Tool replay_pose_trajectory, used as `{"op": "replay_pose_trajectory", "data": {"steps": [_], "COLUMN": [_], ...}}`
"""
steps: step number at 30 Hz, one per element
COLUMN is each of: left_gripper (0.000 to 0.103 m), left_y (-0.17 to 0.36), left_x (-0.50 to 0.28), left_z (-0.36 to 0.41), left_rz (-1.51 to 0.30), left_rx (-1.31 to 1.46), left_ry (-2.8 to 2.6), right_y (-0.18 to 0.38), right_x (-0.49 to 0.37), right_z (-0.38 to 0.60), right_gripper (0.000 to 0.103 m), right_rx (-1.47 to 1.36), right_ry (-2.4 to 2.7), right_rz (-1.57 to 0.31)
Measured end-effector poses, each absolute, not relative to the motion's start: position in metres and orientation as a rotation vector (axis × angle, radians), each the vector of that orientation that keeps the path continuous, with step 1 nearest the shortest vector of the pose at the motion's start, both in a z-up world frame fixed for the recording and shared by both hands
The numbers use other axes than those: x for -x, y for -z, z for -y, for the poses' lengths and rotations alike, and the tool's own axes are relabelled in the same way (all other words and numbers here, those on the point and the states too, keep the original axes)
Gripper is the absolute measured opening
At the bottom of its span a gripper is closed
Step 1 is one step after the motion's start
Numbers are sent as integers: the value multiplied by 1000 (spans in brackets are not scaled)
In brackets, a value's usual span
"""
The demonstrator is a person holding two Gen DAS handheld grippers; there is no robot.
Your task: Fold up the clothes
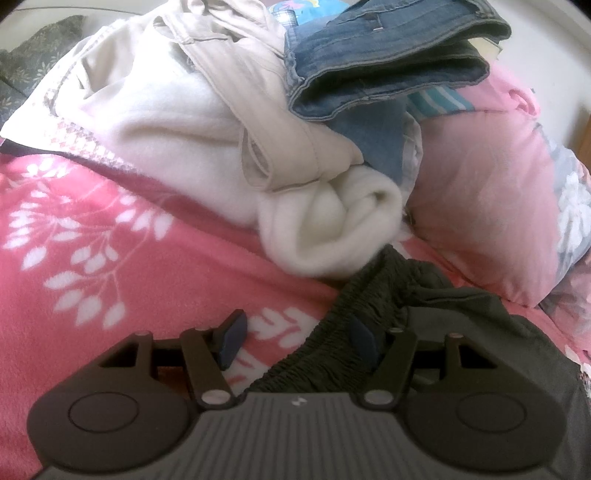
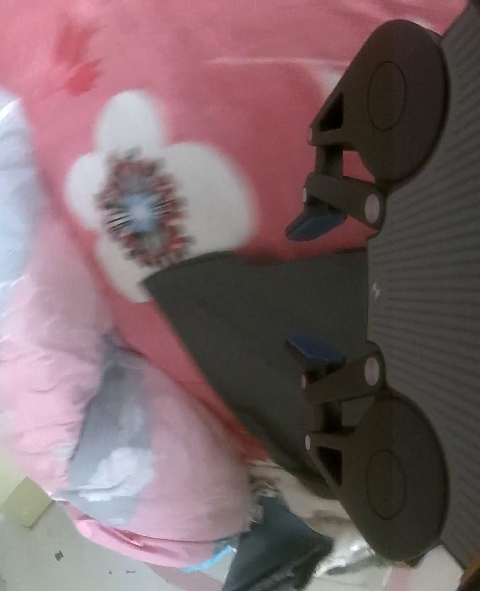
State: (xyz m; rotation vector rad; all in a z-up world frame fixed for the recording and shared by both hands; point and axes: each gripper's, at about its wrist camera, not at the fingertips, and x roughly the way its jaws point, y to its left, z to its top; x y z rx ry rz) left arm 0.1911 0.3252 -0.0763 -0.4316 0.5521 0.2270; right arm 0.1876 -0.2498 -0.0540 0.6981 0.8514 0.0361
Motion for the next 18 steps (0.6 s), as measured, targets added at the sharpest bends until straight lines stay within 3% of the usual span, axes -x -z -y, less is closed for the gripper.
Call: {"op": "replay_pose_trajectory", "data": {"steps": [8, 10, 12, 18], "left_gripper": [63, 64, 64, 63], "left_y": [77, 77, 77, 78], "left_x": [-193, -192, -192, -191], "left_z": [-326, -326, -326, -327], "left_rz": [-552, -551, -551, -548], "left_rx": [425, 426, 428, 441], "left_ry": [-228, -230, -230, -227], "right_y": [83, 83, 82, 68], "right_x": [-148, -151, -154, -137], "right_z": [242, 238, 234, 228], "right_gripper": [58, 48, 6, 0], "right_rx": [-801, -797, -793, -743], "right_ry": [-66, -91, -117, -149], "right_rz": [-891, -882, -873, -793]}}
